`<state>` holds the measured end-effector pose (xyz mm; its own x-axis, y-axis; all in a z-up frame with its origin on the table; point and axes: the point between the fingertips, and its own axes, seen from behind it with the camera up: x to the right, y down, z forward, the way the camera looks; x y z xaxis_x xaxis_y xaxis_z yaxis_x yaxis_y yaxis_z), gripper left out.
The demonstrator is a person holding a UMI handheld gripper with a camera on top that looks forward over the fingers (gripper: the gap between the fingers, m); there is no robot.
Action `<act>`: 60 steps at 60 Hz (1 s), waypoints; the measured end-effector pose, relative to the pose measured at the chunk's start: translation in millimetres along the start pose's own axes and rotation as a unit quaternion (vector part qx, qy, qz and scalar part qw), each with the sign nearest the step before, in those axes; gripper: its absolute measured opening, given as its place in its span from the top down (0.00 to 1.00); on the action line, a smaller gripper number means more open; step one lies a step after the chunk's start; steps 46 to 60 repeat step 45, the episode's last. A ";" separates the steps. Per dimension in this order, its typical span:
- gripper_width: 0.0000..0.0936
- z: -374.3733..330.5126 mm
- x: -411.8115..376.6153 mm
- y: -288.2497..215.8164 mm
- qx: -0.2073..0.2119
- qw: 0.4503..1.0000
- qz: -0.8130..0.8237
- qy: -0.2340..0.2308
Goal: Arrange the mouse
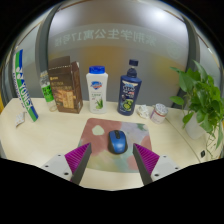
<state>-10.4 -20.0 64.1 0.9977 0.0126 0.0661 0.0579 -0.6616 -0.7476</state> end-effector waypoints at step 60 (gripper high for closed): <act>0.09 -248.8 -27.4 53.5 0.064 0.996 0.006 0.056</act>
